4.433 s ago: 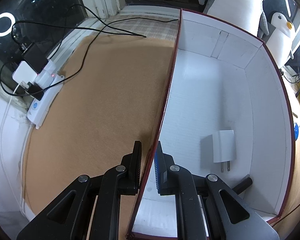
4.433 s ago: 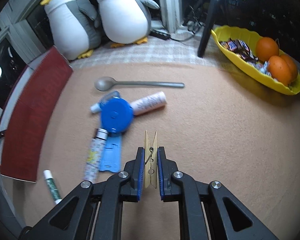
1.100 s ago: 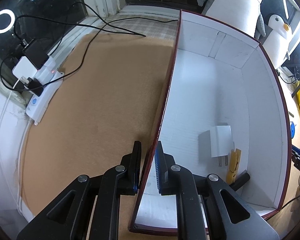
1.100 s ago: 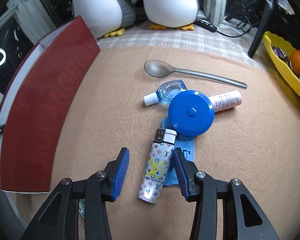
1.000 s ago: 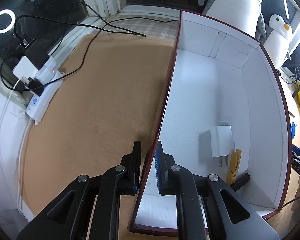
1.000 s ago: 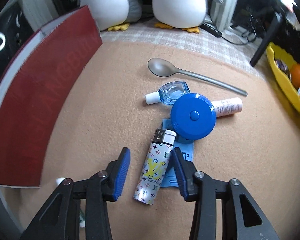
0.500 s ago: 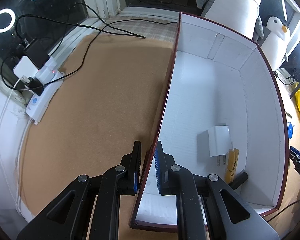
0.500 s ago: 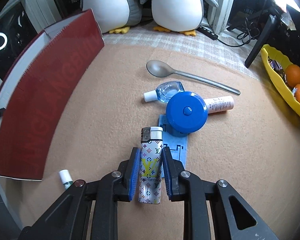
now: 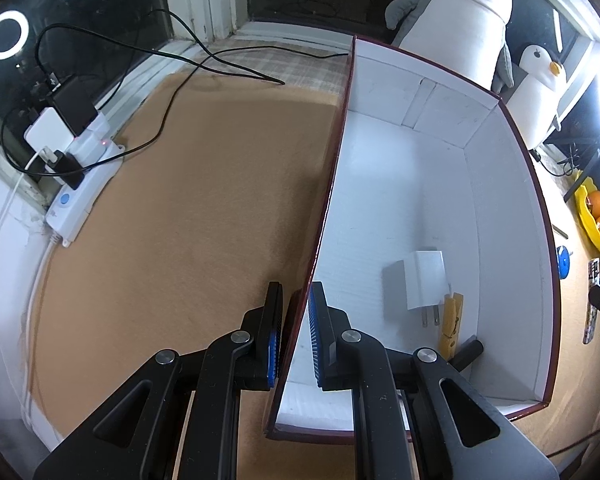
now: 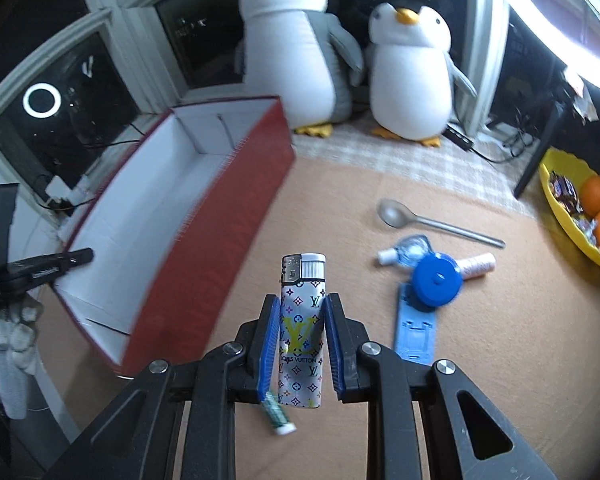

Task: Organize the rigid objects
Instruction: 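Carry the patterned lighter into the box and open the right tool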

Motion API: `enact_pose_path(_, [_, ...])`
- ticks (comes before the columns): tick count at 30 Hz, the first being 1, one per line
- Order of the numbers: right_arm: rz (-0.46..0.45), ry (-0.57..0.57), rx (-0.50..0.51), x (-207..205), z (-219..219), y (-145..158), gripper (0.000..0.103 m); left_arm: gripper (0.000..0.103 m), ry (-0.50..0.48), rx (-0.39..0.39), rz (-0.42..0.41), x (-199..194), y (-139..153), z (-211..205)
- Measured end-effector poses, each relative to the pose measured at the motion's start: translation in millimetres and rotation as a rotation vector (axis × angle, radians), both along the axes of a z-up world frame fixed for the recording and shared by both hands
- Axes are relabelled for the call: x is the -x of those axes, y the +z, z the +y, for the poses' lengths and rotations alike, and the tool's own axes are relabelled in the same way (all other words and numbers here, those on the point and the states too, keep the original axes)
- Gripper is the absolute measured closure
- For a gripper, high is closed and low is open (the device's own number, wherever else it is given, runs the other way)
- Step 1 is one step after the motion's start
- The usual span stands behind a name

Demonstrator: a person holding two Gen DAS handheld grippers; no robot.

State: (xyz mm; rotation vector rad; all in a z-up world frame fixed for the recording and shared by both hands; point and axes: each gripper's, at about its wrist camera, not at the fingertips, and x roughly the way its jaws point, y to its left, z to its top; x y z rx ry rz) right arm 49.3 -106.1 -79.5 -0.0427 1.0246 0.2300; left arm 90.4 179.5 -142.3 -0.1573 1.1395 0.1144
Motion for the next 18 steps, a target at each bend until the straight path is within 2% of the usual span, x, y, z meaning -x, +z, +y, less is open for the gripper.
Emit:
enact_pose_path(9, [-0.029,0.094,-0.031,7.2,61.1,15.4,0.083,0.093,-0.008,0.027,-0.030,2.2,1.8,4.4])
enact_pose_path(18, [-0.026,0.163,-0.019,7.5,113.6,9.3,0.083,0.096,-0.013,0.053,-0.056,3.9,2.1,9.7])
